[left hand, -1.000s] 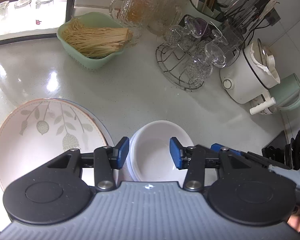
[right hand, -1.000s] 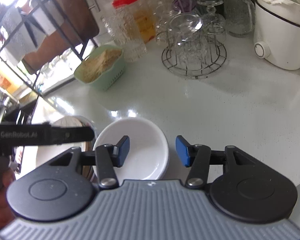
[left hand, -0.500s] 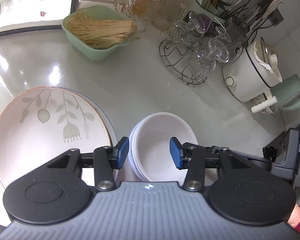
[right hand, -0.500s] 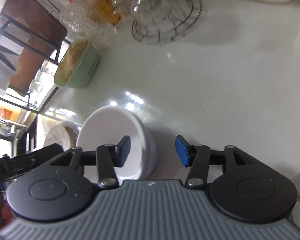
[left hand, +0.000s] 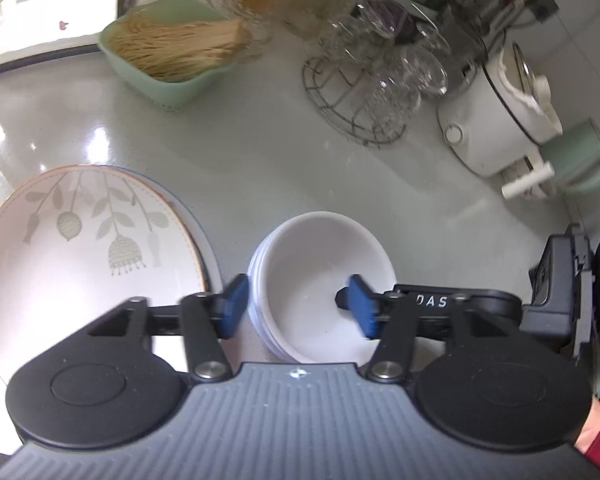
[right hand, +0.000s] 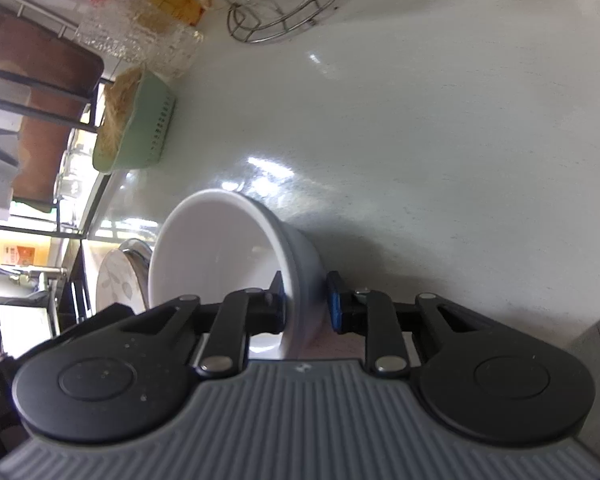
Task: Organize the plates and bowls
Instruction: 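Close the right gripper on the rim of the nested bowl stack, then carry the bowl stack with the right gripper onto the floral plate stack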
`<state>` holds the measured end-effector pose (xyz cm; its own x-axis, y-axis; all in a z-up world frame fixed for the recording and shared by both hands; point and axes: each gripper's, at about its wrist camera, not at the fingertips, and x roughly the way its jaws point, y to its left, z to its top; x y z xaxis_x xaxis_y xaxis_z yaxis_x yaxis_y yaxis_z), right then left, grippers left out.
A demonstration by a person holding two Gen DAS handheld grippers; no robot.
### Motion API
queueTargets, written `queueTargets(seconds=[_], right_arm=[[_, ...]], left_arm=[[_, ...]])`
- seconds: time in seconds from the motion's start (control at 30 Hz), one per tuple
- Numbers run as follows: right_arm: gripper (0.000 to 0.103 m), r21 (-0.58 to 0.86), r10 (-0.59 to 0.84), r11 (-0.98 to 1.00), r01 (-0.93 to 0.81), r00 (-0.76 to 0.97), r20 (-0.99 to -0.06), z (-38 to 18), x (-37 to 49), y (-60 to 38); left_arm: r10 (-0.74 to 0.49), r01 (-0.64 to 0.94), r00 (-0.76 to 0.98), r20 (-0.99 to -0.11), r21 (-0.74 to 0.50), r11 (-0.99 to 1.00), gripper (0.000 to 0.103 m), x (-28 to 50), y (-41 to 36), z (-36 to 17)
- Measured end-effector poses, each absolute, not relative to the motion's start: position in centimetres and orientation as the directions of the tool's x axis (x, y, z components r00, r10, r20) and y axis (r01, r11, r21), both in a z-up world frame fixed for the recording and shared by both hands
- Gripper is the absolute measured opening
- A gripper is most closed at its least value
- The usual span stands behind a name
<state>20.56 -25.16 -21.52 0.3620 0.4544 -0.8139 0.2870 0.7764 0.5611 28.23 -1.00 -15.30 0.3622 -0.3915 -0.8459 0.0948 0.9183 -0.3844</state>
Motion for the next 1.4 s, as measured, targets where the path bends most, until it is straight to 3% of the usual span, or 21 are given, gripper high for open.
queueTargets(seconds=[0.57,0.9,1.13,1.4], right_arm=[[0.016,0.459,0.299,0.806,0.373,0.413,-0.86,-20.4,17.6,-28.0],[0.016,0.453,0.286,0.807,0.377,0.422,-0.86,-20.6,17.7,-27.8],[0.017,0.437,0.281,0.828,0.352,0.413,-0.866,-20.4,18.1,-27.1],[0.017,0.437,0.28,0.826,0.357,0.413,-0.867,-20.1,18.1,-27.1]], left_arm=[[-0.453,0.298,0.259,-0.853,-0.375,0.878,0.064,29.3,-6.4,-18.2],[-0.444,0.284,0.24,-0.863,-0.375,0.882,0.062,29.7,-6.6,-20.7],[-0.458,0.266,0.246,-0.854,-0.395,0.88,0.052,29.8,-6.4,-21.6],[-0.48,0.239,0.242,-0.843,-0.428,0.872,0.052,30.0,-5.9,-21.3]])
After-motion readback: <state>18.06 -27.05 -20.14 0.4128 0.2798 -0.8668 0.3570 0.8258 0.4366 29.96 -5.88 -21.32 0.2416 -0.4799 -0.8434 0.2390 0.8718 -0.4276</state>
